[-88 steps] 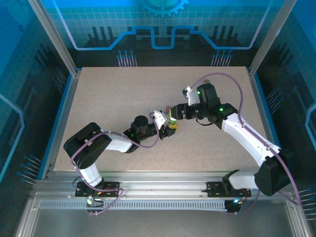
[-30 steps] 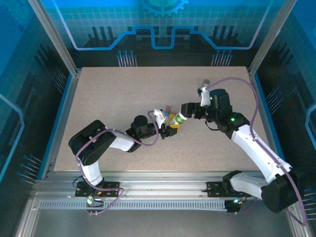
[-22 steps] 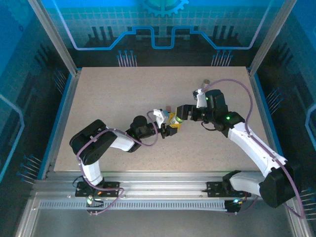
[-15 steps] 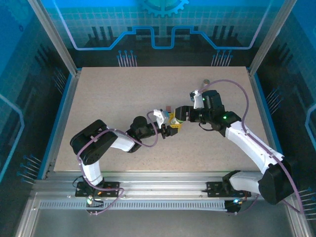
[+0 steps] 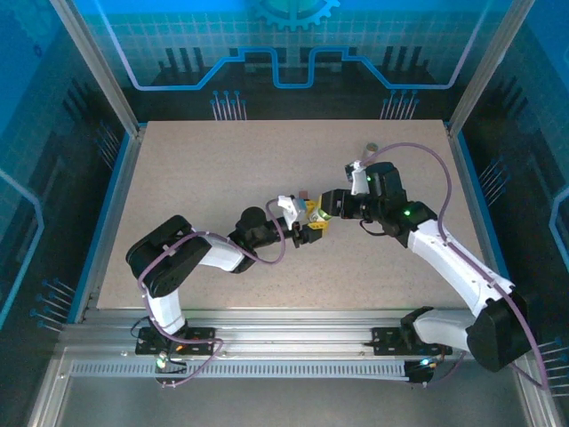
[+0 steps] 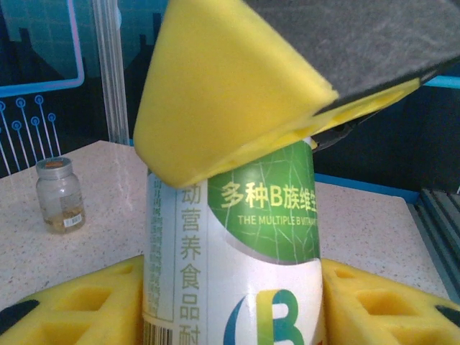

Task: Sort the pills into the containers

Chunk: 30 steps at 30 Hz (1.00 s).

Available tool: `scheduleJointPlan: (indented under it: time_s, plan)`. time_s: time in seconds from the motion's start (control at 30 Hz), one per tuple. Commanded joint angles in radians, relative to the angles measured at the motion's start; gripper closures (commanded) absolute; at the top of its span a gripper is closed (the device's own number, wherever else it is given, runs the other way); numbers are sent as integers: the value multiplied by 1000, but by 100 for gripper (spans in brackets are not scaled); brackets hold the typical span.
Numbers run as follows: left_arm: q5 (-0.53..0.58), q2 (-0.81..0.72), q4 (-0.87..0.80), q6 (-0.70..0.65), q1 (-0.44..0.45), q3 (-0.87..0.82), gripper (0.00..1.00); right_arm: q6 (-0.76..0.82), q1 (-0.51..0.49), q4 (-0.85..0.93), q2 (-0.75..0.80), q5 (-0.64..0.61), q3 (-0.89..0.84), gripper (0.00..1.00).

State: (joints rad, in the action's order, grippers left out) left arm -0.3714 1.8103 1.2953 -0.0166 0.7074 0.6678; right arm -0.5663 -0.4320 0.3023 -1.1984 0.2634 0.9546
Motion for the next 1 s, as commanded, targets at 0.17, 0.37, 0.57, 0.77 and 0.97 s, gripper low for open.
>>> scheduleJointPlan:
  time_s: [0.17, 0.37, 0.57, 0.77, 0.97]
  plan:
    - [-3, -24, -140, -52, 10, 58, 23, 27, -45, 1, 67, 7, 13, 69]
    - [-10, -28, -106, -59, 18, 51, 35, 57, -60, 29, 72, -48, 25, 69]
    - [-16, -30, -6, -19, 22, 25, 50, 69, -72, 34, 70, -90, 24, 69]
    - [3, -42, 12, -15, 21, 19, 43, 105, -93, 74, 67, -135, 49, 69]
    - [2, -40, 31, -2, 21, 20, 41, 115, -107, 83, 71, -161, 48, 69]
